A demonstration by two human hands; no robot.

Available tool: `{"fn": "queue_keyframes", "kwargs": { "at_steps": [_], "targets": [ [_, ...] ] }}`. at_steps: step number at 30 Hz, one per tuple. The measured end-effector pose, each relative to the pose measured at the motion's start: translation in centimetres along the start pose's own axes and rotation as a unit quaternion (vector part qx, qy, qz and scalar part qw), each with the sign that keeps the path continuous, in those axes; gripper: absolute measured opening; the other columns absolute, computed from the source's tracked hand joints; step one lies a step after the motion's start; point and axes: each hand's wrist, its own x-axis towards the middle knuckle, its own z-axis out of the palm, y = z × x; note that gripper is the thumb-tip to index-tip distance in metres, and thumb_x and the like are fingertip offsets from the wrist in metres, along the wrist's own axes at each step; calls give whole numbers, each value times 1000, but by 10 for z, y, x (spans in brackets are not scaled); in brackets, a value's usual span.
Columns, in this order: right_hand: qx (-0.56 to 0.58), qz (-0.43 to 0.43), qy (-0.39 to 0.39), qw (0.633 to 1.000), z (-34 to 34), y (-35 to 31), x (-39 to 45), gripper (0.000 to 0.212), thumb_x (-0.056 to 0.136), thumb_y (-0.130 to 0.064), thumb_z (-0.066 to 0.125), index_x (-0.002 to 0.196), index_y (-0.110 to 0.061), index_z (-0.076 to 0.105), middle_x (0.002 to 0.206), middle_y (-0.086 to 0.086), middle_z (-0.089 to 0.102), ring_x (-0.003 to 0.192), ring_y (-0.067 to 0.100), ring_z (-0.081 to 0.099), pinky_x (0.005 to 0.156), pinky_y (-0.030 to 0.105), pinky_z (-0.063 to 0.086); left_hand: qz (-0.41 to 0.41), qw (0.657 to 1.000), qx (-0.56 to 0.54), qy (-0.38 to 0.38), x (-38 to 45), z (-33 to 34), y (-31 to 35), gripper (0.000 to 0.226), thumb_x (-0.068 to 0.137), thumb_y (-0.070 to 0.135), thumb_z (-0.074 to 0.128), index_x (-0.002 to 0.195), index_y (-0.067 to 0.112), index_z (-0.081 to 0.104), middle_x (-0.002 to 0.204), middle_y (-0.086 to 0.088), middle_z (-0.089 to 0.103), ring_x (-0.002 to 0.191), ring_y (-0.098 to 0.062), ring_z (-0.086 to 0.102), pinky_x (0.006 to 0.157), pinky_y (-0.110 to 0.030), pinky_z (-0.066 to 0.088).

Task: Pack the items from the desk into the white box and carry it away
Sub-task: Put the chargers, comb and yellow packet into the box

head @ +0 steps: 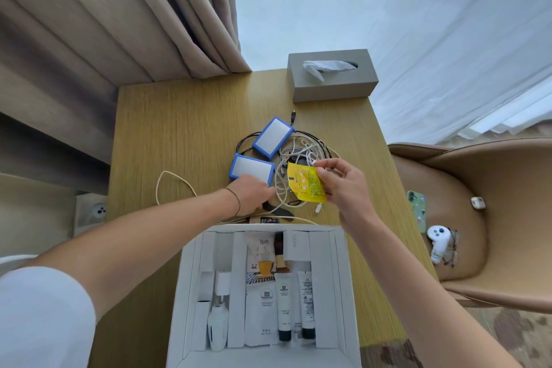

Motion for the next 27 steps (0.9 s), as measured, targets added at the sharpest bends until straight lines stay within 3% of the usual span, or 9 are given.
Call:
{"fn": "queue_keyframes", "kwargs": {
  "at_steps": [4,6,8,10,12,15,21,24,27],
  "targets": [
    [26,8,-3,1000,2,4,-10,11,93,-7,68,104,-12,70,88,10,76,80,24,73,77,46,61,8,996,45,-70,4,-13,7,15,90,14,61,104,13,55,88,-4,65,71,-24,56,58,-35,36],
    [21,9,-15,1000,2,5,-15,18,92,-3,70,107,-11,68,88,20,67,84,30,68,81,50,59,17,992,56,-108,2,-20,9,12,87,19,64,97,15,58,77,-1,57,71,-23,57,59,-35,38],
    [17,7,-34,999,3,5,-20,24,89,2,71,109,-11,68,89,17,54,86,29,59,85,51,57,24,991,57,-121,-3,-23,8,10,87,24,63,92,16,59,68,2,50,67,-22,54,58,-34,41],
    [8,10,-54,998,3,4,-26,29,86,5,73,110,-12,70,89,14,50,86,28,56,84,48,55,24,992,55,-114,-10,-24,5,15,89,24,58,98,14,64,79,-1,59,71,-23,59,59,-33,43],
    [-1,13,-77,997,1,2,-34,29,86,5,73,110,-11,74,86,13,60,84,27,63,82,45,58,19,993,46,-102,-17,-24,0,20,90,23,53,102,14,66,93,-4,66,75,-24,61,57,-32,43],
    [-17,1,-119,993,-1,1,-47,18,88,4,70,101,-8,76,89,11,74,79,22,72,73,35,63,-10,997,15,-69,-36,-29,-9,16,88,19,50,98,17,63,88,-4,65,68,-22,56,52,-30,37],
    [-122,-23,-163,979,6,13,-71,17,86,3,74,79,-11,68,70,-2,70,63,9,63,60,19,51,-113,990,-76,32,-87,-42,-34,10,92,25,54,84,21,49,77,-2,53,67,-23,49,54,-31,27],
    [-161,-16,-168,972,12,25,-84,18,83,8,74,79,-7,64,67,-3,69,54,-1,58,54,10,43,-178,953,-211,126,-111,-50,-42,13,89,27,64,82,19,56,75,-1,57,73,-28,57,58,-31,32],
    [-192,-1,-162,968,16,39,-96,28,80,18,70,85,-9,62,73,5,66,55,2,60,56,15,46,-212,897,-341,187,-131,-59,-38,9,86,21,71,86,23,62,76,6,63,76,-20,62,63,-31,46]
  ]
}}
